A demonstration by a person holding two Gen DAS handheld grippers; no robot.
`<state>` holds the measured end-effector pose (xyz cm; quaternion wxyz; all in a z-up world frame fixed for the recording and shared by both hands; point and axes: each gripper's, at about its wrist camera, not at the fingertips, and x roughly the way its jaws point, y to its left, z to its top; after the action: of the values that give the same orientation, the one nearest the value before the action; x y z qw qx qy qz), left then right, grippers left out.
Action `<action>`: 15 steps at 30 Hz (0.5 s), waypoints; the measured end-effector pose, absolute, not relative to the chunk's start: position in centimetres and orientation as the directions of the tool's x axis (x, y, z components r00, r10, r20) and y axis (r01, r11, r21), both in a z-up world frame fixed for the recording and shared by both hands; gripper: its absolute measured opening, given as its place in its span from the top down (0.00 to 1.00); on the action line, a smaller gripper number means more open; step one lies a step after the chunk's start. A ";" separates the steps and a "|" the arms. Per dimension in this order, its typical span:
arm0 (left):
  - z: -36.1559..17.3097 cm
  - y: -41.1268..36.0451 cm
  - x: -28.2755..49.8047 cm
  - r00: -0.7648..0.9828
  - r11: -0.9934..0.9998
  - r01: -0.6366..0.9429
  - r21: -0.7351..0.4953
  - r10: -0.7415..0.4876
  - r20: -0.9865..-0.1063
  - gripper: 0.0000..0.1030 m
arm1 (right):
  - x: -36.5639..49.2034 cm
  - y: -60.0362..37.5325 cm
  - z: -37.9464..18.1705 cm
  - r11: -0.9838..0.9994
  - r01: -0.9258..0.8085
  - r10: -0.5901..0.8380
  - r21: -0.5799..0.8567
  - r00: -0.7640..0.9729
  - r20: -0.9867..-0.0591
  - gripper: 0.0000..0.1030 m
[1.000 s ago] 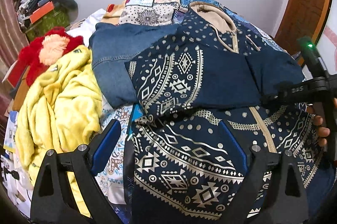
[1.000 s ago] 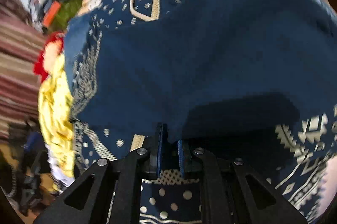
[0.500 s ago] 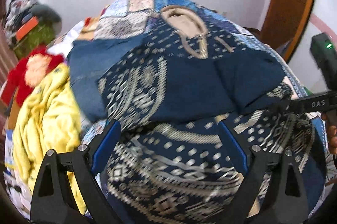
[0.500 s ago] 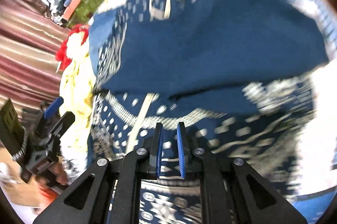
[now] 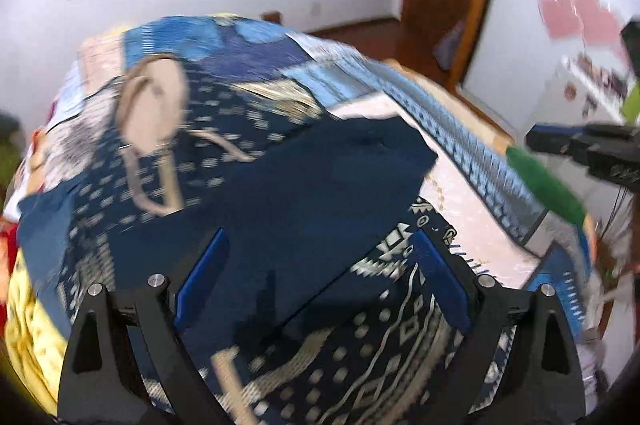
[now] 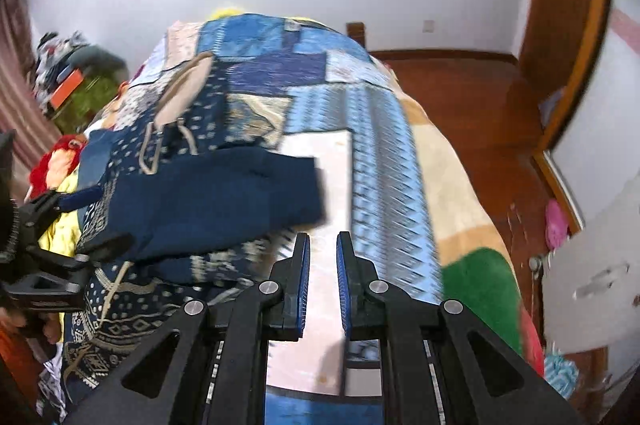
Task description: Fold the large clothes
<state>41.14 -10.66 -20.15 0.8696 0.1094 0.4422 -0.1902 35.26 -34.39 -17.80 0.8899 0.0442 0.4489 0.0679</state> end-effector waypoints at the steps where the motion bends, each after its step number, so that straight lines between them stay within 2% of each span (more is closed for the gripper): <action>1: -21.3 -11.8 41.7 0.519 0.895 0.443 0.043 -0.217 -0.827 0.09 | 35.4 -35.0 -18.4 0.987 -0.071 0.160 0.146 0.580 -0.799 0.91; 2: -22.5 -12.8 42.3 0.497 0.886 0.459 0.060 -0.200 -0.844 0.09 | 35.5 -35.5 -19.0 0.987 -0.063 0.158 0.149 0.572 -0.805 0.91; 6: -26.2 -15.6 43.8 0.434 0.859 0.503 0.093 -0.158 -0.887 0.21 | 35.8 -36.1 -21.1 0.986 -0.053 0.160 0.156 0.547 -0.822 0.91; 11: -27.1 -17.3 44.9 0.471 0.852 0.508 0.128 -0.150 -0.869 0.26 | 36.3 -36.0 -22.8 0.982 -0.045 0.181 0.185 0.517 -0.836 0.91; 12: -26.9 -17.6 45.1 0.480 0.850 0.510 0.129 -0.157 -0.863 0.31 | 36.4 -35.8 -23.0 0.981 -0.047 0.185 0.188 0.513 -0.838 0.91; 13: -26.7 -17.9 45.4 0.490 0.847 0.514 0.133 -0.163 -0.856 0.41 | 36.6 -35.6 -23.2 0.981 -0.050 0.186 0.186 0.508 -0.841 0.91; 14: -26.4 -18.2 45.5 0.502 0.844 0.515 0.145 -0.161 -0.850 0.47 | 36.6 -35.3 -23.3 0.982 -0.054 0.184 0.181 0.505 -0.844 0.91; 15: -26.2 -18.4 45.7 0.512 0.841 0.517 0.159 -0.155 -0.845 0.62 | 36.7 -34.9 -23.2 0.983 -0.060 0.180 0.174 0.504 -0.845 0.91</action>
<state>45.74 -18.45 -26.22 0.8460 0.2003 0.4524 -0.1986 36.70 -34.94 -23.23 0.8650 0.0610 0.4932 0.0694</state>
